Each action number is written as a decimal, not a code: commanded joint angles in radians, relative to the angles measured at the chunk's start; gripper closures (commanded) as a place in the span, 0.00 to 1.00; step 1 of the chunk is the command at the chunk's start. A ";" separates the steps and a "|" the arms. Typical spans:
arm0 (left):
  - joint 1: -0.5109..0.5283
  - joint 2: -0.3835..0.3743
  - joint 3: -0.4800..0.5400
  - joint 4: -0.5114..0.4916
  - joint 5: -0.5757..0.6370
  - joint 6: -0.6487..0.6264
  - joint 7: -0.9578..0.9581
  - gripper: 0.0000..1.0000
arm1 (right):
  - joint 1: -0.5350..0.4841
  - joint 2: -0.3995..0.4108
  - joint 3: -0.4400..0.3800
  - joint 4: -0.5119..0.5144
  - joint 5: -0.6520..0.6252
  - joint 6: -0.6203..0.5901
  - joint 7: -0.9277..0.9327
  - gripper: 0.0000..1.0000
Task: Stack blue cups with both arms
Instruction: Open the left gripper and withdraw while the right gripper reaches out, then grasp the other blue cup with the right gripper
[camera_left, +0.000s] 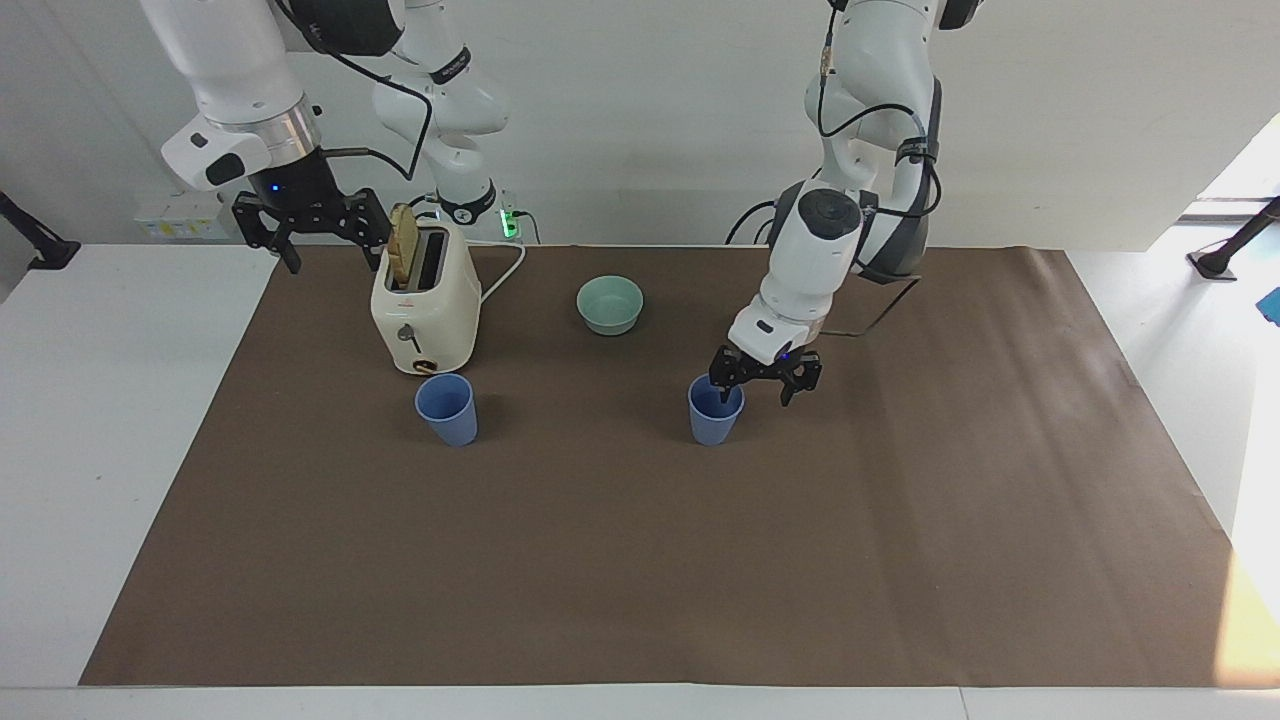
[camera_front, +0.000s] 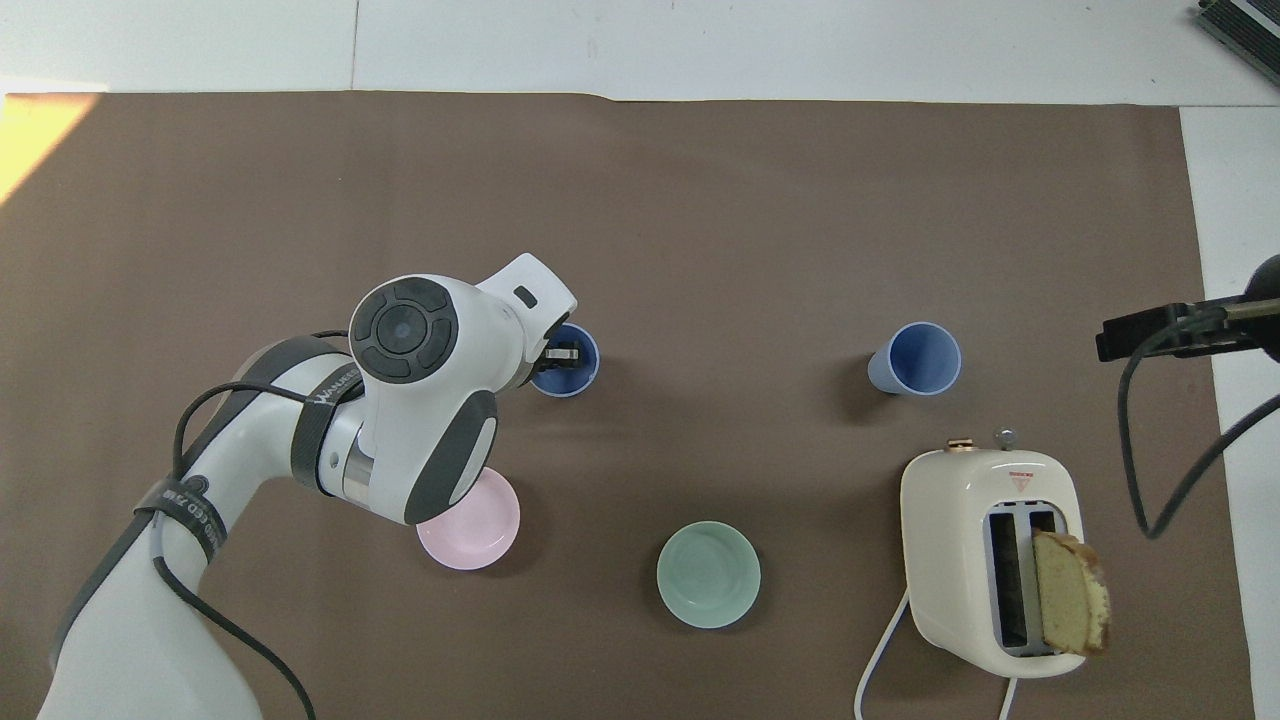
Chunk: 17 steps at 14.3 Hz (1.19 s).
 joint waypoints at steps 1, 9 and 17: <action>0.085 -0.109 -0.002 -0.009 -0.001 -0.111 0.103 0.00 | -0.013 -0.023 0.001 -0.111 0.010 0.113 -0.010 0.00; 0.335 -0.238 0.000 0.089 0.073 -0.429 0.402 0.00 | 0.011 0.138 0.007 -0.234 0.013 0.383 -0.001 0.00; 0.438 -0.218 0.001 0.247 0.075 -0.541 0.445 0.00 | 0.033 0.212 0.007 -0.285 0.013 0.466 0.017 0.00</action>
